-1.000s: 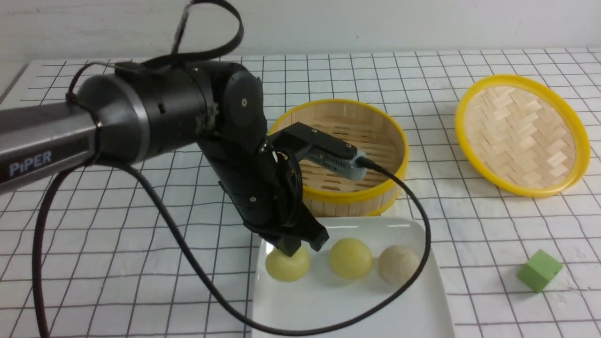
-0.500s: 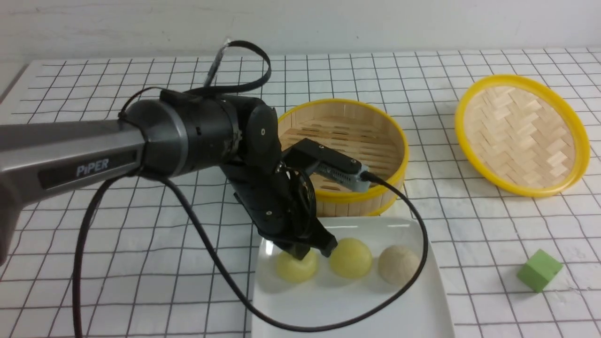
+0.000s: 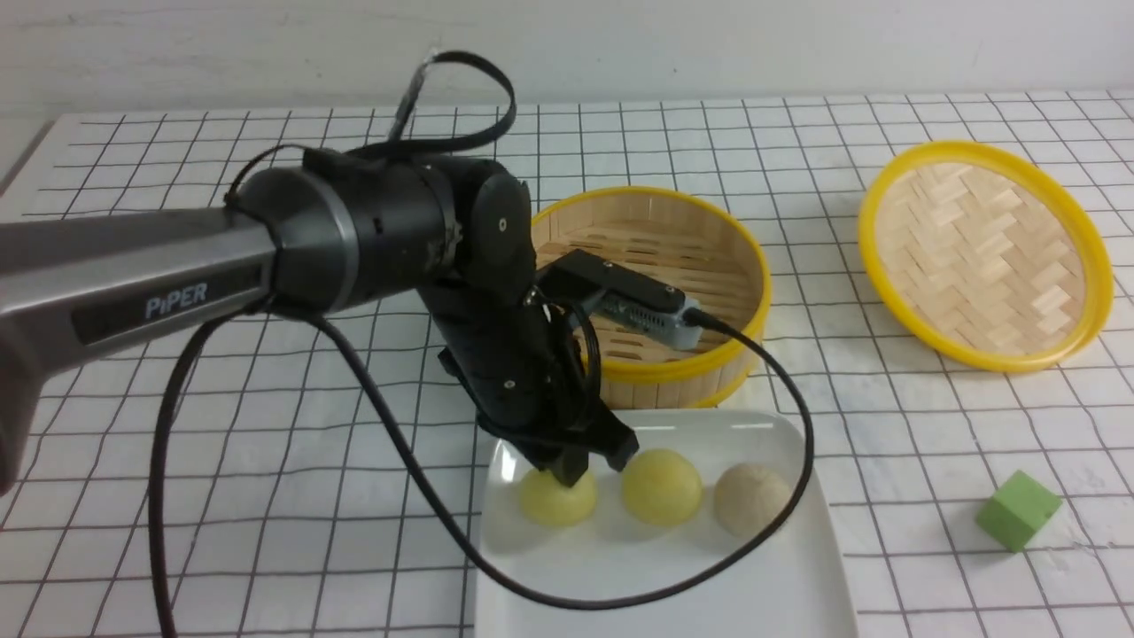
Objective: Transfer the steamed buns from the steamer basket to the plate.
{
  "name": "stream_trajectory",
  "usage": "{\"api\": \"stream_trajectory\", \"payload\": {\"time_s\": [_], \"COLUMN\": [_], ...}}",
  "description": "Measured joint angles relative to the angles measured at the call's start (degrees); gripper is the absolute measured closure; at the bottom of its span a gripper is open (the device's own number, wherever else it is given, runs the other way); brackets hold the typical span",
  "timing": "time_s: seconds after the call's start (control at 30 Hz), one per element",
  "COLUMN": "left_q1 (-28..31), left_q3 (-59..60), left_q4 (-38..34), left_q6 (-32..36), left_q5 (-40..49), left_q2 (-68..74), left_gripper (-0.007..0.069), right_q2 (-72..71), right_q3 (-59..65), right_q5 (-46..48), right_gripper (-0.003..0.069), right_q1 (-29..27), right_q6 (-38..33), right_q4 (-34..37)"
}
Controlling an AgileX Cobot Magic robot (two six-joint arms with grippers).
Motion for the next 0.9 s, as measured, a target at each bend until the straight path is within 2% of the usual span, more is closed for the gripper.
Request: {"api": "stream_trajectory", "payload": {"time_s": [0.03,0.13,0.17,0.27,0.43,0.6,0.63,0.7,0.73,0.8,0.9], "left_q1": [0.0,0.0,0.0,0.0,0.0,0.0,0.0,0.0,0.0,0.0,0.0], "left_q3": [-1.3,-4.5,-6.6,-9.6,-14.9,-17.5,-17.5,-17.7,-17.7,-17.7,-17.7], "left_q4": [0.5,1.1,1.1,1.3,5.3,19.4,19.4,29.3,29.3,36.6,41.1], "left_q6": [-0.3,-1.4,-2.0,-3.4,-7.5,-13.9,-14.2,-19.2,-20.0,-25.2,-28.3], "left_q5": [1.5,3.9,5.3,7.4,12.1,14.1,14.1,14.7,14.7,15.3,16.1], "left_q2": [0.0,-0.4,-1.0,-2.4,-6.4,-13.8,-14.2,-18.9,-19.2,-23.9,-27.0], "left_gripper": [0.0328,0.0215,0.0150,0.0098,0.0077,0.0076,0.0076,0.0076,0.0076,0.0076,0.0082], "right_q2": [0.0,0.0,0.0,0.0,0.0,0.0,0.0,0.0,0.0,0.0,0.0], "right_q3": [0.0,0.0,0.0,0.0,0.0,0.0,0.0,0.0,0.0,0.0,0.0], "right_q5": [0.0,0.0,0.0,0.0,-0.2,-0.2,-0.2,-0.5,-0.6,-2.0,-3.3], "right_gripper": [0.0382,0.0382,0.0382,0.0382,0.0382,0.0382,0.0382,0.0382,0.0382,0.0382,0.0382], "right_q1": [0.0,0.0,0.0,0.0,0.0,0.0,0.0,0.0,0.0,0.0,0.0], "right_q6": [0.0,0.0,0.0,0.0,0.0,0.0,0.0,0.0,0.0,0.0,0.0], "right_q4": [0.0,0.0,0.0,0.0,0.0,0.0,0.0,0.0,0.0,0.0,0.0]}}
